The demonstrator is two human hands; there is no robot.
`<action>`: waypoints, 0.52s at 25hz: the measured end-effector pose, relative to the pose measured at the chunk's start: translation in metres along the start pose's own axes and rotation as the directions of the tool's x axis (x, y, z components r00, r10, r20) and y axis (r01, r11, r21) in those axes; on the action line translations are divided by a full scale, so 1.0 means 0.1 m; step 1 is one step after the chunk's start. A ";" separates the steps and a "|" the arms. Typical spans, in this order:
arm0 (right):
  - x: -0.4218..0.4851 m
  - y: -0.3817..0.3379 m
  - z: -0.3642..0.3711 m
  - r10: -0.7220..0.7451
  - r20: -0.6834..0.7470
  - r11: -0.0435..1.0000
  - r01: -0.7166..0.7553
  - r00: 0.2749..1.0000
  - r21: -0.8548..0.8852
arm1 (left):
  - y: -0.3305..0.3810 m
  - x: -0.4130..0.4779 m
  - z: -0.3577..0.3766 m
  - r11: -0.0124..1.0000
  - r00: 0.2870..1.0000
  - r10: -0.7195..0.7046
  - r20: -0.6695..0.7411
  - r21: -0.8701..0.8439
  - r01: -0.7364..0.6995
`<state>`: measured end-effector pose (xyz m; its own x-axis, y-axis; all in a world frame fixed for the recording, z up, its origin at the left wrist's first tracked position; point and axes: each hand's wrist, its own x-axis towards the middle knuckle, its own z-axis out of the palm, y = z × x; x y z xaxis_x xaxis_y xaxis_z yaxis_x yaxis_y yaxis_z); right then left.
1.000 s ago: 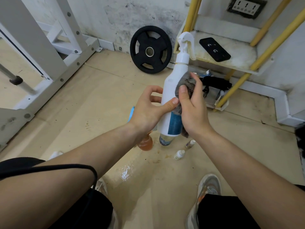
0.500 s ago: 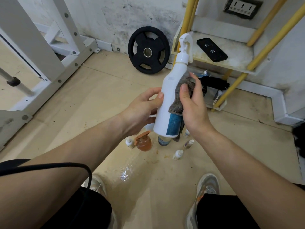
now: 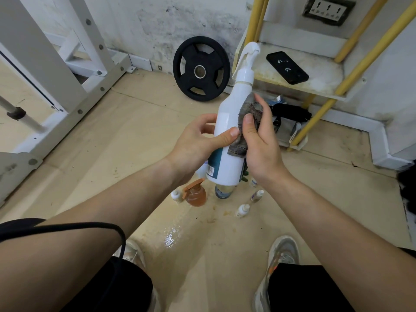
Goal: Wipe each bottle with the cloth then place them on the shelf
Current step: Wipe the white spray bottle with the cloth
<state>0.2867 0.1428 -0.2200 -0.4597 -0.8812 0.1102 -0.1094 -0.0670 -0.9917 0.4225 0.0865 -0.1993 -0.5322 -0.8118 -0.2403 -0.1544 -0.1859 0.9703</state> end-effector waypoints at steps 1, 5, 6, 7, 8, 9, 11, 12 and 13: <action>-0.01 -0.02 0.00 -0.001 0.005 1.000 0.001 1.000 0.023 | 0.01 0.00 -0.01 0.999 0.999 -0.029 0.025 -0.016 0.029; -0.01 -0.11 0.01 0.013 0.008 1.000 -0.013 1.000 0.005 | 0.06 0.00 -0.05 0.998 0.996 -0.050 0.076 0.033 0.047; 0.00 -0.13 0.00 0.006 -0.009 1.000 -0.006 1.000 -0.029 | 0.05 0.00 -0.04 0.997 0.998 -0.035 0.053 0.076 0.030; 0.02 -0.15 -0.01 -0.002 -0.040 0.998 0.000 0.999 -0.062 | 0.04 0.00 -0.03 0.991 1.000 -0.008 0.017 0.132 0.006; 0.05 -0.16 -0.03 -0.008 -0.085 0.997 0.001 0.996 -0.079 | 0.00 0.00 -0.03 0.979 0.999 0.034 -0.008 0.199 -0.031; 0.08 -0.17 -0.05 -0.010 -0.143 0.997 -0.001 0.990 -0.072 | -0.05 0.01 -0.03 0.960 0.997 0.079 -0.012 0.271 -0.073; 0.16 -0.21 -0.13 0.014 -0.274 0.999 -0.005 0.961 0.036 | -0.14 0.00 -0.03 0.912 0.990 0.141 0.005 0.388 -0.131; 0.20 -0.23 -0.17 0.039 -0.324 0.991 0.005 0.945 0.133 | -0.17 -0.01 -0.02 0.893 0.988 0.153 0.015 0.426 -0.145; 0.23 -0.24 -0.21 0.051 -0.351 0.977 0.026 0.935 0.210 | -0.19 -0.02 -0.02 0.874 0.986 0.165 0.028 0.459 -0.159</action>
<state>0.2601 0.1337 -0.1926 -0.7446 -0.6632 0.0756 0.0664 -0.1863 -0.9802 0.4275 0.0904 -0.2173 -0.5732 -0.8158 -0.0776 -0.4325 0.2208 0.8742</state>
